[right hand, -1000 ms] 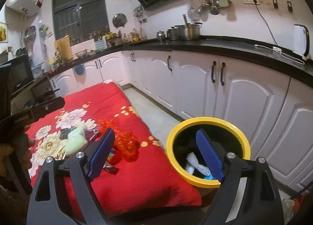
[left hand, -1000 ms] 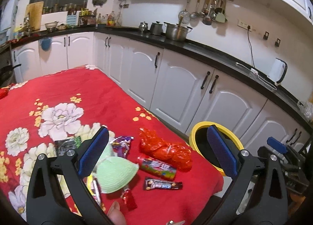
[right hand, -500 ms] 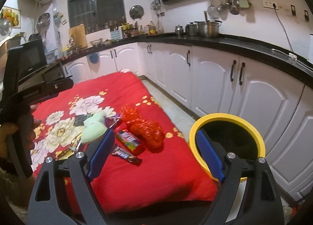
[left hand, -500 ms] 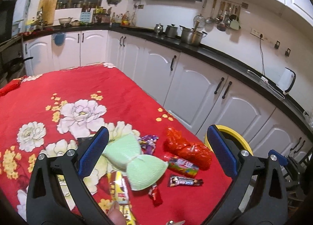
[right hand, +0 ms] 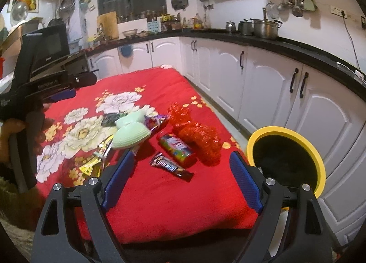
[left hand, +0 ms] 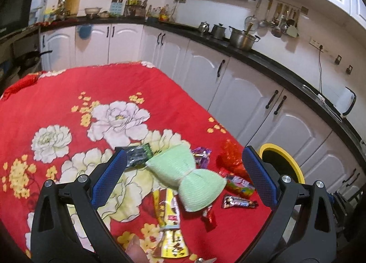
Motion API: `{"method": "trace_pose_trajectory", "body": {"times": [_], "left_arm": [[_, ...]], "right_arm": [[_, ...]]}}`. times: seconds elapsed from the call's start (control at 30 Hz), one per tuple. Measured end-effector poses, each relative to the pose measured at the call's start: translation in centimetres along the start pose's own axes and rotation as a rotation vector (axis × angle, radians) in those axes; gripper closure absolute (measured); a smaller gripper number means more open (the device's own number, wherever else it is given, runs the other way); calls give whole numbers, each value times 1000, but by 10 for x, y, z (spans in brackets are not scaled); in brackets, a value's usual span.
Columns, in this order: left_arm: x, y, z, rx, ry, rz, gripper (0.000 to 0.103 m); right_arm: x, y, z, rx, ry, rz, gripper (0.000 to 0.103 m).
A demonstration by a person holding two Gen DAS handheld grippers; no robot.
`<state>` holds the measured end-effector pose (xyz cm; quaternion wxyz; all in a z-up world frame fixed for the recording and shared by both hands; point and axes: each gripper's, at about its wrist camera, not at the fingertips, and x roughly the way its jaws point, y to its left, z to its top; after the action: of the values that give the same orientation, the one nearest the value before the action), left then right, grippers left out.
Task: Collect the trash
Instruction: 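Lower the right tool to the dark candy bar while the left tool approaches the yellow snack bag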
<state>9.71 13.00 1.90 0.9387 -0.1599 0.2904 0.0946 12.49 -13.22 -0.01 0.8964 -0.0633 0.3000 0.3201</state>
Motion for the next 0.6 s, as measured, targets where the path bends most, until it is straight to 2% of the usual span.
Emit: {"method": "trace_pose_trajectory", "body": {"times": [0.27, 0.6], "left_arm": [[10, 26, -19, -32, 83, 25, 11], [21, 39, -47, 1, 166, 40, 11]], "right_arm": [[20, 11, -10, -34, 51, 15, 20], [52, 5, -21, -61, 125, 8, 20]]}}
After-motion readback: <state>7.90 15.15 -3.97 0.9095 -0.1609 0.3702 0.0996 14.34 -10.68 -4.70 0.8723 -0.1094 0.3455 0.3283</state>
